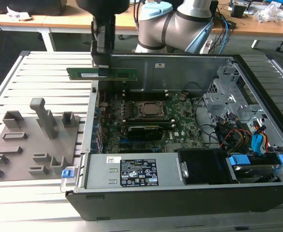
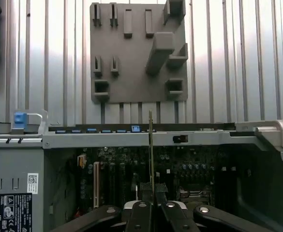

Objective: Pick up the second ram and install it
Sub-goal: 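Pick up the second ram and move it above second insertion slot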

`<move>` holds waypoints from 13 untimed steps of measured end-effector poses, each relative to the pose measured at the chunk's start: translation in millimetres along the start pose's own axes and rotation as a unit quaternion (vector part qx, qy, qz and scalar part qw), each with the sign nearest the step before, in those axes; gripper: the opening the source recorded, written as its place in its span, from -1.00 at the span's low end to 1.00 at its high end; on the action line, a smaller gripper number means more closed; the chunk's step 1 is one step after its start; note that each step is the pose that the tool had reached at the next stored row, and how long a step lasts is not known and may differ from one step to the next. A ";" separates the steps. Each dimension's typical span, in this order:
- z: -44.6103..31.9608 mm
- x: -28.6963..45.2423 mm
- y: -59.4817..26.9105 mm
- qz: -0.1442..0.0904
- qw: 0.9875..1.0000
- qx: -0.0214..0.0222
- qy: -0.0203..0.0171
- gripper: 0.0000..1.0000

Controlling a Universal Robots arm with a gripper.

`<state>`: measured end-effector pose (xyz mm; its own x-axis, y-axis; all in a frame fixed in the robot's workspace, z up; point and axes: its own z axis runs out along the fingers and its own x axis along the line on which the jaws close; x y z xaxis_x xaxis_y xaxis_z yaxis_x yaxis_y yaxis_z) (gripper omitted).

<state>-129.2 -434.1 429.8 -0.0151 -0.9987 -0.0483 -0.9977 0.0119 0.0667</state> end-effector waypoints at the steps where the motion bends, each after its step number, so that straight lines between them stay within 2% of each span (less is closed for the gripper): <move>1: -0.4 -0.1 -6.3 0.000 1.000 0.000 0.000 -0.73; 8: -3.8 -1.3 -57.2 0.000 1.000 -0.003 0.000 -0.73; 13: -5.9 -2.1 -88.9 0.000 1.000 -0.005 0.000 -0.73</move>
<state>-40.1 -433.3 429.8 -0.0155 -0.9987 -0.0480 -0.9970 0.0118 0.0760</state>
